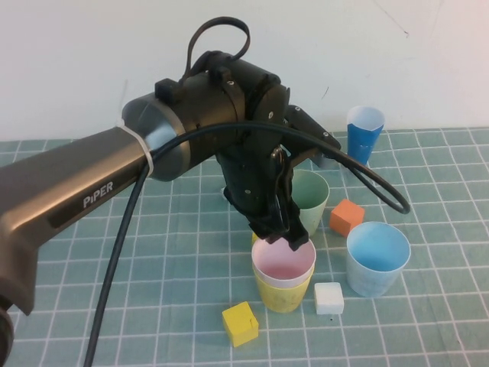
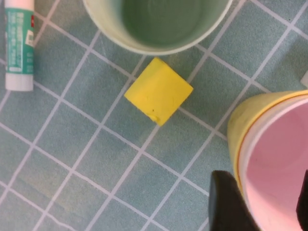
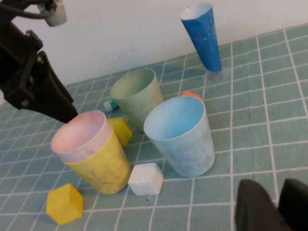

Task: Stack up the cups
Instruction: Place the pink cup on the yellow cup, then pick up the blue cup

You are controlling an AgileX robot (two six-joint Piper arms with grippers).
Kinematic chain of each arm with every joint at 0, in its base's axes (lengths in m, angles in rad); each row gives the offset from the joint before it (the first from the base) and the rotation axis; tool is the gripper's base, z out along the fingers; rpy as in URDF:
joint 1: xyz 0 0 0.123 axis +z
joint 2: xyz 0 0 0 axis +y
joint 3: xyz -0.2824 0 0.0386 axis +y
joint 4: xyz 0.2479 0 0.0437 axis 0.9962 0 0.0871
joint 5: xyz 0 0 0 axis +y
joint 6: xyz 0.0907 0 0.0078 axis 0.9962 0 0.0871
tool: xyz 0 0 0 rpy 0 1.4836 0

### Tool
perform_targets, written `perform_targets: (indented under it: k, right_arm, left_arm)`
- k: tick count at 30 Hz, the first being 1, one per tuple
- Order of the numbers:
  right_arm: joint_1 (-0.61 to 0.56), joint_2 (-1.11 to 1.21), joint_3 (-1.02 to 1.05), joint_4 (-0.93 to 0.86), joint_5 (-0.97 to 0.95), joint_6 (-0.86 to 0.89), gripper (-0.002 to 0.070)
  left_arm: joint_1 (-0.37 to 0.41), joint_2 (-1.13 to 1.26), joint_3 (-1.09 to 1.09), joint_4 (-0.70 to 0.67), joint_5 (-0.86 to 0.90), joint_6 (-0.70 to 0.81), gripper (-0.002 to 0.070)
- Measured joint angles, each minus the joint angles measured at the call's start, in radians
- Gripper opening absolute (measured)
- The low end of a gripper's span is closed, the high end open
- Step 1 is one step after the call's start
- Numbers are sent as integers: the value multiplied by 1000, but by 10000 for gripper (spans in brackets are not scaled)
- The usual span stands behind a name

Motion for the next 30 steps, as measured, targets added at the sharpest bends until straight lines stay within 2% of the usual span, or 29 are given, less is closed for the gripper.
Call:
perform_targets:
  k: [4,7,9,14,17,24,30]
  right_arm:
    - [0,10,-1,14,0,-11,118]
    - [0,85,-32,38,6,-85,118]
    - [0,172,-84,45,21,-164,118]
    - [0,467,-331,54,85,-408,118]
    - [0,672,-501,37,162,-506,118]
    - [0,1105,-926,-38,476,-558,107]
    - [62,1361,-1204,-123,655,-526,22]
  left_arm:
    - [0,-15,0,0,0,-28,300]
    - [0,-50,0,16,0,-40,282]
    - [0,-93,0,42,0,-54,236]
    - [29,-215,4,64,-25,-80,58]
    - [76,-293,49,21,-79,-85,18]
    - [152,-505,304,-36,-175,-95,2]
    - [152,-703,590,-68,-281,-101,2]
